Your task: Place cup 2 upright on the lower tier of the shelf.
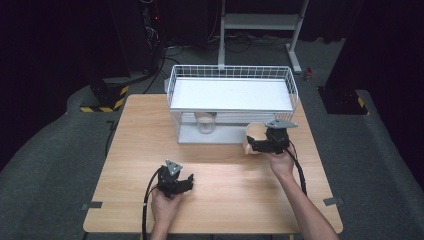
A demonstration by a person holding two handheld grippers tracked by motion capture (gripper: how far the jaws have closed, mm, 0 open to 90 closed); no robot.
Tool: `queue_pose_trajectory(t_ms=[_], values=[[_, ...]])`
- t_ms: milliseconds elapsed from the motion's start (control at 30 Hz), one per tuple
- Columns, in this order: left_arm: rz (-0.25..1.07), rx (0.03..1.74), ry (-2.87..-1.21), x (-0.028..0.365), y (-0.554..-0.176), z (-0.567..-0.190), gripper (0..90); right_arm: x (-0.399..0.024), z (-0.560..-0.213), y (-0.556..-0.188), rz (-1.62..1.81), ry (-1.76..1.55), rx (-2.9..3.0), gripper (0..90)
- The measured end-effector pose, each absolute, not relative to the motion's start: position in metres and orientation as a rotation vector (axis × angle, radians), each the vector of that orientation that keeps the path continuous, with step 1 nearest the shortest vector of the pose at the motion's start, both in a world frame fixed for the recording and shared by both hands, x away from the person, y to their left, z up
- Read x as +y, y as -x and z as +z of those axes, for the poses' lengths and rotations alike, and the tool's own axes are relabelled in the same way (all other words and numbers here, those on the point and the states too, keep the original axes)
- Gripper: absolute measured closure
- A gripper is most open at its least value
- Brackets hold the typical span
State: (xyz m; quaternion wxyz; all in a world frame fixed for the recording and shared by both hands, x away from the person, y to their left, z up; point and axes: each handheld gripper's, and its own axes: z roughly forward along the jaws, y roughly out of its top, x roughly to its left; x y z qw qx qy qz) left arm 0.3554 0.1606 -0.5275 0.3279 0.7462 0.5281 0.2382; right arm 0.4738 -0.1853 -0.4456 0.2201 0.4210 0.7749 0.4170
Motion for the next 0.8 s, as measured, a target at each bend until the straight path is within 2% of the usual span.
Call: queue_pose_trajectory(t_ms=[800], values=[[0.624, 1.382, -1.953, 0.16, -0.355, -0.528, 22.9, -0.181, -0.455, -0.494, 1.147, -1.189, 2.122, 9.9]])
